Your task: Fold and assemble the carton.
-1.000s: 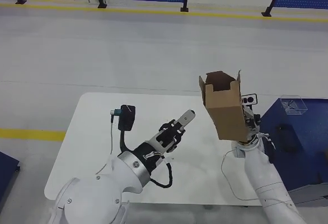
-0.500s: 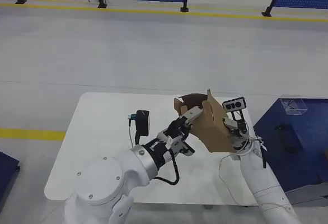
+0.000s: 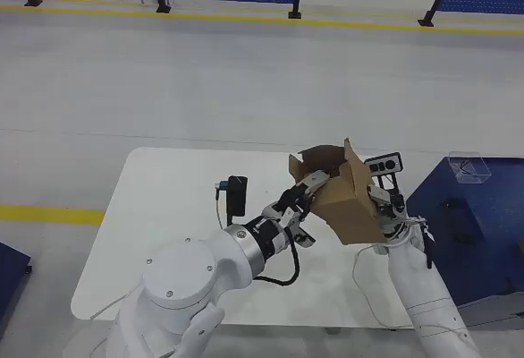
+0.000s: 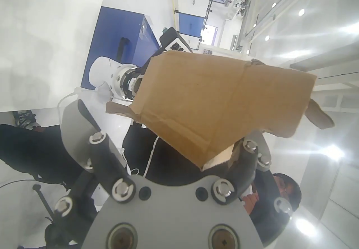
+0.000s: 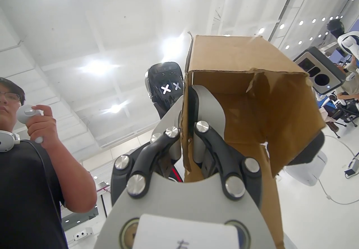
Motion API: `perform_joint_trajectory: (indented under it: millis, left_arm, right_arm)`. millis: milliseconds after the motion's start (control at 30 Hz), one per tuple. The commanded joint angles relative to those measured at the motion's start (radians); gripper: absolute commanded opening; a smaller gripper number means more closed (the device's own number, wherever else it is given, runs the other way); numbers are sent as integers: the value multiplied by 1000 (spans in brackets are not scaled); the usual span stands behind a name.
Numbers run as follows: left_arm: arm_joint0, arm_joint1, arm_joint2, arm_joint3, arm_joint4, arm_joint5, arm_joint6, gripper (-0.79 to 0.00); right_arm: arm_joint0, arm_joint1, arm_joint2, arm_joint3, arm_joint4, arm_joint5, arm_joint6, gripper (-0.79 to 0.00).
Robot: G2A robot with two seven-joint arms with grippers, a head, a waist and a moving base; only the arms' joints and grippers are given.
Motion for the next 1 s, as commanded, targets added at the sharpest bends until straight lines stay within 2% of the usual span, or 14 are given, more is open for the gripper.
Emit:
perform_joint_trajectory:
  millis: [0, 267, 567, 700, 833, 967]
  left_arm:
    - [1, 14, 3, -10, -37, 0, 30, 0]
    - [-17, 81, 76, -45, -128, 0, 106, 0]
    - [-94, 146, 116, -50, -297, 0, 232, 0]
    - [-108, 167, 71, -104, -387, 0, 296, 0]
    - [-79, 180, -25, -174, -452, 0, 356, 0]
    - [-50, 190, -83, -169, -471, 0, 406, 0]
  right_arm:
    - [4, -2, 7, 5, -1, 0, 0, -785]
    - [14, -8, 18, 10, -21, 1, 0, -785]
    - [7, -12, 15, -15, -51, 14, 0, -785]
    - [2, -16, 30, 0, 0, 26, -1, -785]
    - [0, -21, 43, 12, 38, 49, -8, -785]
    - [-8, -25, 53, 5, 76, 85, -23, -785]
